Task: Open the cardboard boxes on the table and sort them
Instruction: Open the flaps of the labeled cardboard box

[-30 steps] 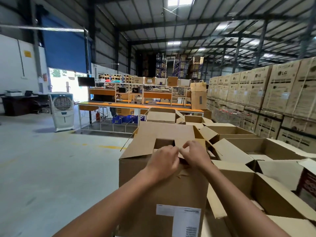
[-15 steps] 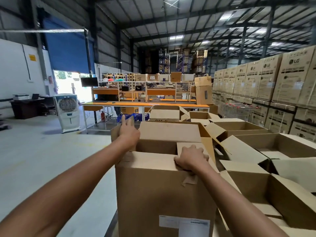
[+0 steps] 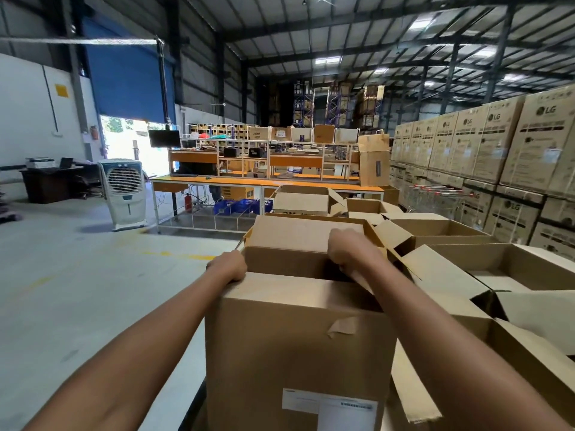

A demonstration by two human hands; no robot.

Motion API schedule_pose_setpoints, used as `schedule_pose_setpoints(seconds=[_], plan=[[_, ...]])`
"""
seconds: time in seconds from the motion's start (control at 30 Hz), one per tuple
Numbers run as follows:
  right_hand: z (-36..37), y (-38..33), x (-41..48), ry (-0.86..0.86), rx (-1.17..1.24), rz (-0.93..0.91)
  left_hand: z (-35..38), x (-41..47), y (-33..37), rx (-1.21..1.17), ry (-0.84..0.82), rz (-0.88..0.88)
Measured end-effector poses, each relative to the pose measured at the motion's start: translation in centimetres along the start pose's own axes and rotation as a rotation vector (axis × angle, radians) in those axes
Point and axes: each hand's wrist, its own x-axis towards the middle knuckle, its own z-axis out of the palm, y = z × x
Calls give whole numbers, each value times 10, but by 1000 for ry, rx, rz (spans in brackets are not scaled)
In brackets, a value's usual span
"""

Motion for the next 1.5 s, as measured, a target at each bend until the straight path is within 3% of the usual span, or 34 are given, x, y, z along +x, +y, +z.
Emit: schedule_pose_setpoints(seconds=[0.17, 0.3, 0.37, 0.43, 0.53, 0.6, 0.73, 0.83, 0.93, 1.0, 1.1, 1.17, 1.23, 1.33, 1.4, 1.5], plan=[[-58, 42, 2, 33, -169, 81, 9, 4, -6, -57, 123, 90], [-47, 82, 5, -29, -285, 242, 3, -8, 4, -55, 345, 445], [-17, 94, 7, 20, -314, 371, -1, -16, 12, -53, 314, 579], [17, 100, 6, 71, -279, 451, -4, -19, 18, -51, 190, 606], [69, 105, -3, -25, -70, 371, -3, -22, 22, -90, 25, 599], [83, 109, -19, 28, 129, 305, -4, -30, 28, -39, 72, 594], [67, 104, -50, 397, 354, 299, -31, -53, 34, -25, 613, 619], [43, 92, -68, 496, 859, 211, -63, -67, 34, -124, 830, 646], [27, 80, -91, 310, 1477, 235, -81, -89, 40, -328, 717, 547], [29, 84, -102, 222, 1575, 250, -95, -104, 34, -268, 453, 527], [37, 97, -113, 112, 1471, 139, -119, -133, 18, -183, -137, 581], [42, 101, -121, 40, 1241, 4, -115, -154, 8, -140, -341, 554], [46, 98, -128, -33, 1032, -132, -92, -164, 3, -55, -296, 545], [54, 87, -131, -108, 700, -171, -47, -160, -7, -18, -156, 441], [65, 78, -130, -61, 432, -153, -24, -156, -15, 74, -98, 336], [81, 67, -134, 113, 255, -130, 5, -155, -18, 108, -21, 307]])
